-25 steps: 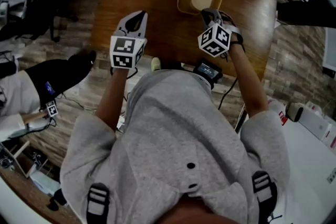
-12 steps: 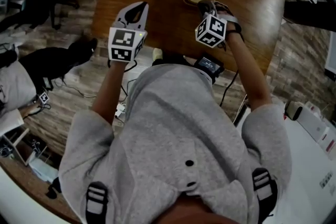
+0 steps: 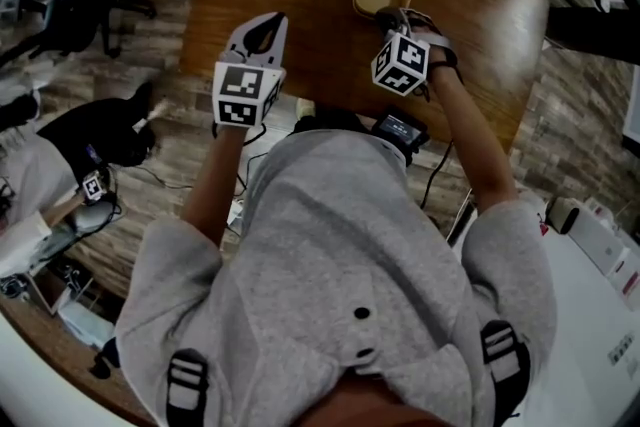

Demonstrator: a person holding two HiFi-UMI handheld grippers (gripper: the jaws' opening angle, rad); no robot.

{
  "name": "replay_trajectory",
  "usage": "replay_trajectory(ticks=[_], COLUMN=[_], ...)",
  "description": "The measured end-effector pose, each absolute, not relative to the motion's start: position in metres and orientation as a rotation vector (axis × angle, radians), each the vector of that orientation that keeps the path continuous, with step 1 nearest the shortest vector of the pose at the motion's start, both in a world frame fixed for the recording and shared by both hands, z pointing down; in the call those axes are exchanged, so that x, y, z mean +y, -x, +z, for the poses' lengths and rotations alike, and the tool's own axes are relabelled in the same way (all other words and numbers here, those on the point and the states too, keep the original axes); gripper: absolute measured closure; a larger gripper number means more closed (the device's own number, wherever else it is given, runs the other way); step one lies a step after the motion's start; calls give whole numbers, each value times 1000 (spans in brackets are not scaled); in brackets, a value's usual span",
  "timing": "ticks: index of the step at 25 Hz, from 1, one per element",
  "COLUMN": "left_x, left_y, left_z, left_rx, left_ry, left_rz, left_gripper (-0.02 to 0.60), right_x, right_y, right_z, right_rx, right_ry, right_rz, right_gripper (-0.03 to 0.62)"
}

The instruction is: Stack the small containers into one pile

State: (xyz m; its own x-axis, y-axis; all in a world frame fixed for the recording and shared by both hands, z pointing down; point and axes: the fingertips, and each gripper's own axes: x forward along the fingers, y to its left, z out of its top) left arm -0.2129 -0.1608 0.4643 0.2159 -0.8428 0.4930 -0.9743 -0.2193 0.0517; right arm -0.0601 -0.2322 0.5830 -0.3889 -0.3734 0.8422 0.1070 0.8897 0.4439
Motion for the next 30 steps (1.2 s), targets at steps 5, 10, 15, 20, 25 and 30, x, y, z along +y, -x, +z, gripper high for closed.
replay_trajectory(ticks=[5,10,15,20,25,30], left_x=[-160,-152,-143,-125,-108,-90], left_y=[222,224,232,226,208,194], left_z=[468,466,460,452,440,422], left_rx=[-1684,-1665,-1653,-1642,-1613,-1600], left_ry=[-2142,-2148,-2188,-2217,-2277,-2338], left_rz=[513,507,489,427,388,324], left_gripper=[568,568,568,568,568,568], right_x=[-227,-218,-217,-200,-173,-135], right_y=[64,66,69,55,38,20], right_z=[595,595,564,506,442,391], right_rx=[-1913,-1952,-2016,-2166,-2358,-2518], right_ry=[-182,-191,-328,-609,-946,-1174], right_rz=[-450,-319,-293,-206,-83,95], right_gripper=[565,457,457,502,579,580])
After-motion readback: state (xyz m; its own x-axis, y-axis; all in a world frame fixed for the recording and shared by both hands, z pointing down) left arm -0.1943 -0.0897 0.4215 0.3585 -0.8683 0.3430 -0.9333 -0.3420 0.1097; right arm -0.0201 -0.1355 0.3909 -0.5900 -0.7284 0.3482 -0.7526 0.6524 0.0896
